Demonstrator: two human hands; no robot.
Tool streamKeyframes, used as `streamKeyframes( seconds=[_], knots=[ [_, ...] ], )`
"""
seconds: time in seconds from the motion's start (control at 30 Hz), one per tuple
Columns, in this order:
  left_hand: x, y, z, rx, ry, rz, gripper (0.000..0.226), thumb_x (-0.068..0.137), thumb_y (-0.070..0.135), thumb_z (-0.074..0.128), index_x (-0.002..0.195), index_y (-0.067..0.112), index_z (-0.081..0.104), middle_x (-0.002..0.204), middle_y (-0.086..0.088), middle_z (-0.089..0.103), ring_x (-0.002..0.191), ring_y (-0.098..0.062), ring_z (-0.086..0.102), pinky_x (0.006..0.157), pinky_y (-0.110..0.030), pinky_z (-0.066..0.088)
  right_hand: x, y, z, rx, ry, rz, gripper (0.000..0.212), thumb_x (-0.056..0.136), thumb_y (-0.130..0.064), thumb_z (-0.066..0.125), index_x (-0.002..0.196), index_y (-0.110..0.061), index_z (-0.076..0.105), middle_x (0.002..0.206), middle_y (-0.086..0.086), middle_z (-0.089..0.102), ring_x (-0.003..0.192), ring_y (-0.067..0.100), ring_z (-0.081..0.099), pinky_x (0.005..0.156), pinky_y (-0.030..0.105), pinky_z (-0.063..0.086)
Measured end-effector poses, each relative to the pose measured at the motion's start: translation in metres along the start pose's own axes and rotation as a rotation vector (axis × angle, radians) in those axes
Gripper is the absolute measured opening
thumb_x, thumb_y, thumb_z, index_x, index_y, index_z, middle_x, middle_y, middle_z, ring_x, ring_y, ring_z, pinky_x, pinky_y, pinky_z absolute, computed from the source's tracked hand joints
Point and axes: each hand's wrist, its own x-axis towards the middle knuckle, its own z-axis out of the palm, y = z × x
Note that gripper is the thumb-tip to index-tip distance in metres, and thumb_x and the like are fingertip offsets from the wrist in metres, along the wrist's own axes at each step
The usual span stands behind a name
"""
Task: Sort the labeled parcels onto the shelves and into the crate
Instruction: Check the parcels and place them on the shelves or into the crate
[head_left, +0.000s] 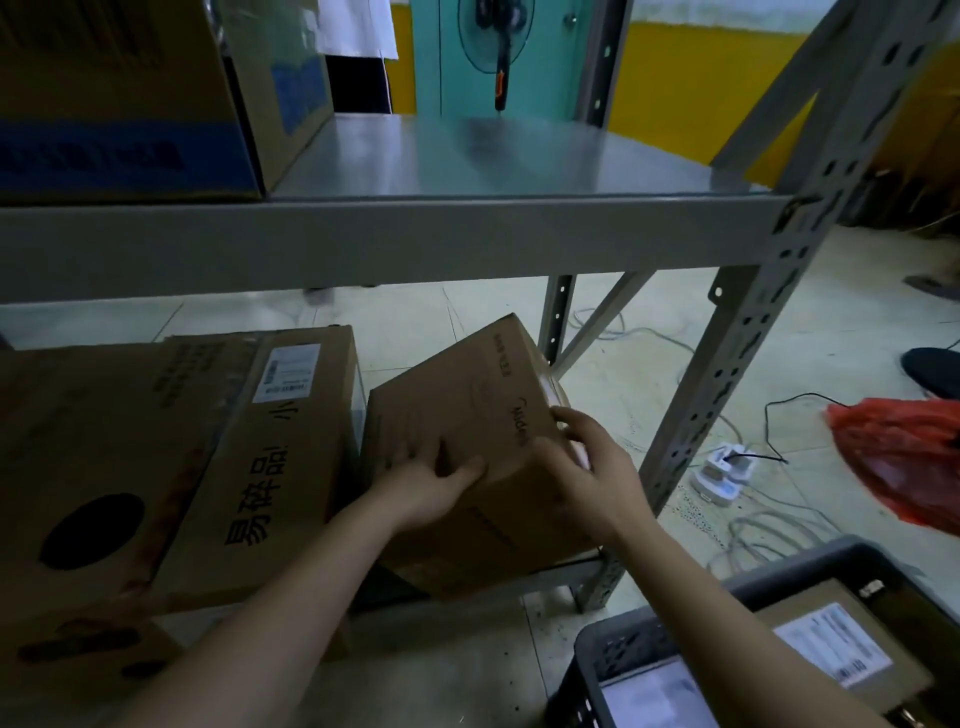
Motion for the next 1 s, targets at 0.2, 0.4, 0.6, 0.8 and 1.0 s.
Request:
streamKeyframes(
  seconds=[0.2,0.4,0.6,0.8,1.0],
  knots=[
    [-0.010,0.039,0.009,-0.080,0.084,0.120,0.124,0.052,0.106,0.030,0.155,0.039,0.018,0.162,-0.005,0.024,0.145,-0.033,0.029,0.114,-0.052,0.032,0.009,0.011,0.006,0.025,0.049,-0.106,0.025,0.102,-0.024,0.055,0.120,-0.031,0.070,0.127,-0.011,0.066,0.117,0.012,0.061,0.091,0.034,0.054],
    [-0.009,0.049,0.009,-0.016,0.127,0.073,0.104,0.073,0.089,0.036,0.156,0.031,0.016,0.157,-0.011,0.029,0.138,-0.036,0.037,0.107,-0.050,0.040,0.015,0.024,-0.006,-0.154,0.015,0.195,0.067,0.093,-0.060,0.056,0.145,-0.019,0.048,0.135,0.007,0.057,0.114,0.023,0.057,0.088,0.035,0.050],
    [-0.015,0.041,-0.004,-0.060,0.096,0.118,0.088,0.085,0.078,0.038,0.157,0.035,0.012,0.154,-0.005,0.038,0.133,-0.031,0.045,0.104,-0.044,0.042,0.015,0.040,-0.007,0.020,-0.151,0.412,0.101,0.082,-0.078,0.054,0.159,-0.021,0.021,0.158,0.012,0.036,0.133,0.033,0.049,0.107,0.046,0.045],
    [-0.012,0.025,-0.013,-0.299,0.100,0.073,0.068,0.097,0.058,0.039,0.156,0.035,0.016,0.151,-0.006,0.042,0.128,-0.030,0.048,0.103,-0.046,0.042,0.024,0.013,-0.015,-0.054,-0.038,0.152,0.086,0.084,-0.055,0.073,0.153,-0.021,0.036,0.138,0.001,0.053,0.101,0.013,0.059,0.072,0.019,0.046],
    [-0.010,-0.003,-0.007,-0.296,0.102,0.053,0.057,0.100,0.039,0.052,0.149,0.024,0.027,0.124,0.000,0.056,0.094,-0.012,0.059,0.082,-0.034,0.053,0.017,0.008,0.002,-0.363,-0.105,0.095,0.088,0.079,-0.061,0.073,0.151,-0.026,0.035,0.151,0.004,0.032,0.122,0.025,0.053,0.088,0.029,0.051]
  ],
)
